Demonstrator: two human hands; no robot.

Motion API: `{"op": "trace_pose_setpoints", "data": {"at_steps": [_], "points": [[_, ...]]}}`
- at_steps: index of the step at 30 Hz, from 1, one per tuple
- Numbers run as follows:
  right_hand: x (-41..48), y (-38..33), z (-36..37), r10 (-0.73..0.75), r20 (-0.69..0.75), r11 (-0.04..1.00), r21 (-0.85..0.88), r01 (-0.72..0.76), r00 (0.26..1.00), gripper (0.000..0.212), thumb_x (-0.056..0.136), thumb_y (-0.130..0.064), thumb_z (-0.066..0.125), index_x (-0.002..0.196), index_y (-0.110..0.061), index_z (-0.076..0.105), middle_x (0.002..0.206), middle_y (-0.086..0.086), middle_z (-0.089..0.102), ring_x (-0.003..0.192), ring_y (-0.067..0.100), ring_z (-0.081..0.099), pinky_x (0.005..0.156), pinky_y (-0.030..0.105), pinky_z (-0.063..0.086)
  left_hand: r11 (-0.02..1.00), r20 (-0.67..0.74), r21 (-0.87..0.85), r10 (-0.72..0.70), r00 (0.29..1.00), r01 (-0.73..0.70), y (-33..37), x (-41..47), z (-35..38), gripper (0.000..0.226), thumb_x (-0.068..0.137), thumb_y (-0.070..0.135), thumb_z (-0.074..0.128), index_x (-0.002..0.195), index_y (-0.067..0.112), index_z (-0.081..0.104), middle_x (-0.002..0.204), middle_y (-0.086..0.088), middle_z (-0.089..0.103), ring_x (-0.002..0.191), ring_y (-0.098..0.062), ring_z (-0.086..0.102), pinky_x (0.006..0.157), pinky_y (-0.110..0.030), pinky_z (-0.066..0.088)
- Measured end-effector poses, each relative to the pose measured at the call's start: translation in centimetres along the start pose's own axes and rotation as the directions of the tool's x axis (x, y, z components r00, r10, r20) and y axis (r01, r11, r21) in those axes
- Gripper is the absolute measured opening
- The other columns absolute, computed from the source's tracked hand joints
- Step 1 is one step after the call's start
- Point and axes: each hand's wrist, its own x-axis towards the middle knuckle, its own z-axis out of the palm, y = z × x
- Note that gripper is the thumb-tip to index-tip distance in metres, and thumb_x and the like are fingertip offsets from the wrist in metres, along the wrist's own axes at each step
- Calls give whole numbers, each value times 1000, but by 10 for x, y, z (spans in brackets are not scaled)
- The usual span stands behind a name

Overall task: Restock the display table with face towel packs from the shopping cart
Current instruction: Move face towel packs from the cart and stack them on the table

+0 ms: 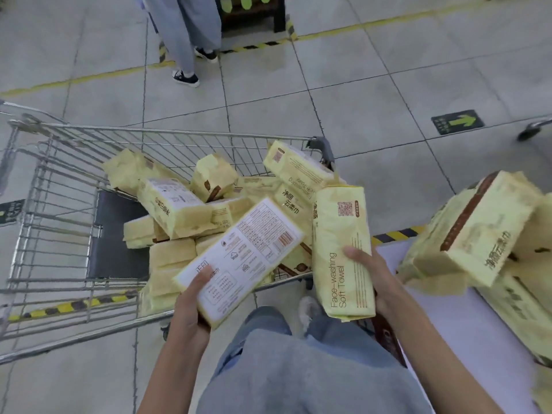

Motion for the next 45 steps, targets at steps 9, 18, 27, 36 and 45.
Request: {"op": "trace_pose_setpoints", "data": {"at_steps": [9,18,27,36,45], "points": [[-56,70,50,47,-222,950,310,25,974,63,66,-27,70,124,-8,54,106,20,70,91,34,69,68,41,57,960,207,277,-82,975,22,65,34,-20,12,87,17,59,98,15,63,82,-2,76,70,-17,72,51,-31,58],[-144,154,94,146,-447,791,589,167,883,57,58,-25,83,107,-6,62,94,19,72,77,34,71,65,42,57,796,407,604,-349,844,39,71,34,7,30,87,26,57,113,10,61,104,-12,71,87,-31,64,42,-31,54],[-215,239,140,133,-626,596,670,442,769,34,71,-19,68,101,-4,62,83,17,73,69,29,71,54,34,58,644,521,765,-603,605,-17,13,-15,15,16,96,21,48,99,16,63,85,-2,76,77,-17,73,73,-38,57],[-279,367,226,179,-742,374,659,653,646,81,45,-36,88,114,-3,61,108,23,68,93,39,68,74,44,56,417,426,901,-801,420,-120,-34,-71,-64,48,74,33,63,119,16,59,113,-8,70,103,-26,67,71,-42,58],[-327,443,273,314,-796,129,576,807,518,52,64,-25,77,109,-4,61,96,21,72,78,34,70,66,41,57,228,295,952,-866,403,-206,-68,-106,-137,49,74,34,62,121,19,59,117,-9,68,109,-31,63,72,-42,57]]}}
